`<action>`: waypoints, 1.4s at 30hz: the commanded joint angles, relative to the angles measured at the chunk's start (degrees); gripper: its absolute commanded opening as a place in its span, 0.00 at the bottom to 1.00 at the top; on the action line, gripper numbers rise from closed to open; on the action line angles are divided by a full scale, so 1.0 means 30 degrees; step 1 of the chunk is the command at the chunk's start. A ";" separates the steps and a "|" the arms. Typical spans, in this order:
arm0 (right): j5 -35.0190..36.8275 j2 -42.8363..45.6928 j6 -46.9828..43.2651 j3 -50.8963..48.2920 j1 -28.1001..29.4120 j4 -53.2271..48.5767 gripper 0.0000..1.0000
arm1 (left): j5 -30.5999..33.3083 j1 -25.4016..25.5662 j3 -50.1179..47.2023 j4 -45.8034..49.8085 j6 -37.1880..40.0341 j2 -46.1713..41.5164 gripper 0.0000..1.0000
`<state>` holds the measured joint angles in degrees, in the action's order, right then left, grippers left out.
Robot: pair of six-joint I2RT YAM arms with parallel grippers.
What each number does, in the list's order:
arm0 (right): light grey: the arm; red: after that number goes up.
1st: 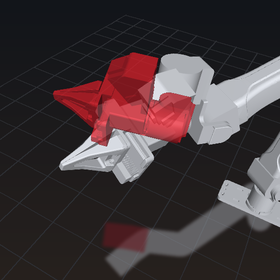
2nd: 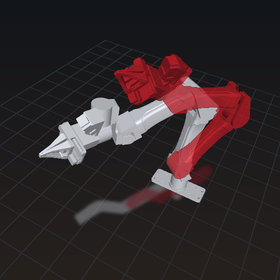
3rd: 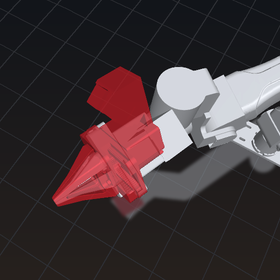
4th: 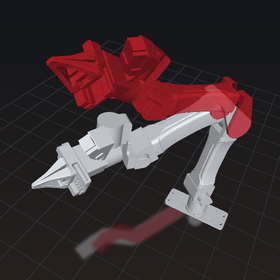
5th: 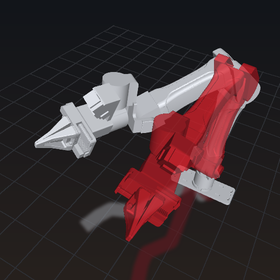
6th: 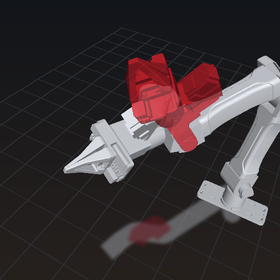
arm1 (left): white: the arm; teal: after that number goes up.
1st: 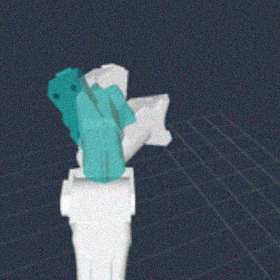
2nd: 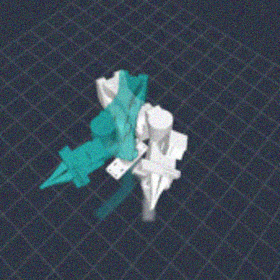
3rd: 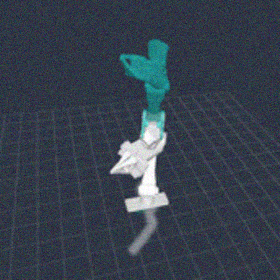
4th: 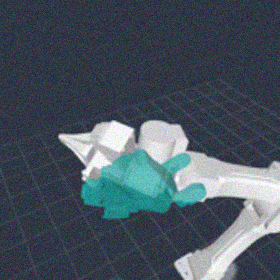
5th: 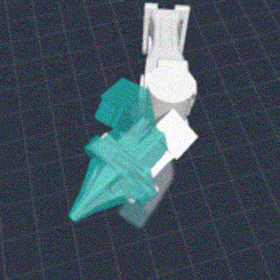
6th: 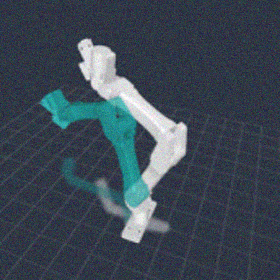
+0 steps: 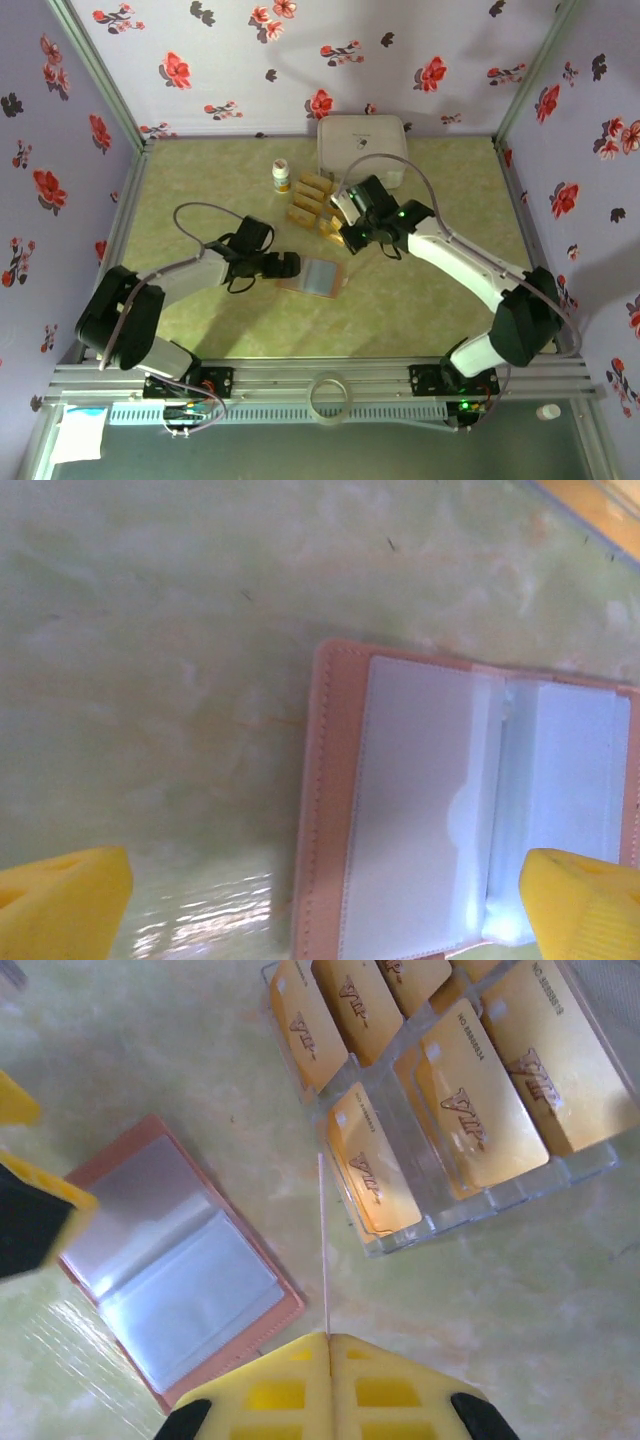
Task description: Put the credit cards into the card holder
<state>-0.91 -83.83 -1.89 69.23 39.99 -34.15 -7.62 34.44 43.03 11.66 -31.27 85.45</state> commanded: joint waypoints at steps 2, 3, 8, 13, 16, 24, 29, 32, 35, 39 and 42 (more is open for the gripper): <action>-0.0749 0.1799 0.3717 -0.1960 0.0001 0.2689 0.00 | -0.0361 0.0553 -0.0154 -0.1347 -0.0796 0.0517 1.00; -0.0829 0.2065 0.4223 -0.2437 0.0001 0.3077 0.00 | -0.0364 0.0672 -0.0161 -0.1429 -0.0900 0.0498 1.00; -0.1195 0.2857 0.5507 -0.3995 0.0001 0.3940 0.00 | -0.0350 0.1101 -0.0249 -0.1601 -0.1230 0.0459 1.00; -0.0887 0.3659 0.5913 -0.5062 0.0001 0.4071 0.00 | -0.0362 0.1773 -0.0275 -0.1918 -0.1619 0.0911 1.00; -0.0818 0.4024 0.6166 -0.5436 -0.0003 0.4052 0.00 | -0.0239 0.2323 -0.0335 -0.2258 -0.2011 0.0935 1.00; -0.0895 0.4981 0.7595 -0.6222 -0.0028 0.4090 0.00 | 0.1410 0.4195 -0.1019 -0.2555 -0.3668 -0.0381 1.00; -0.1553 0.5738 0.9126 -0.6504 -0.0028 0.4227 0.00 | 0.3607 0.4292 -0.1339 -0.1019 -0.3629 -0.1680 1.00; -0.2022 0.6144 1.0120 -0.6889 -0.0028 0.4802 0.00 | 0.5173 0.3819 -0.0804 0.0622 -0.2716 -0.2622 1.00; -0.2185 0.6585 1.0917 -0.7137 -0.0028 0.5200 0.00 | 0.6611 0.2852 -0.0175 0.2149 -0.2377 -0.3370 1.00; -0.2245 0.7291 1.1947 -0.7238 -0.0019 0.5534 0.00 | 0.9842 0.1648 0.1643 0.5758 -0.3153 -0.3573 1.00; -0.1977 0.7964 1.2750 -0.7828 -0.0003 0.6263 0.00 | 0.9603 0.0923 0.2956 0.7241 -0.2016 -0.3038 1.00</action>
<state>-6.72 -62.50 32.16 47.18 39.99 -18.98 16.19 38.48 48.34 24.77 -39.81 75.77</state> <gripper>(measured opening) 0.040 0.997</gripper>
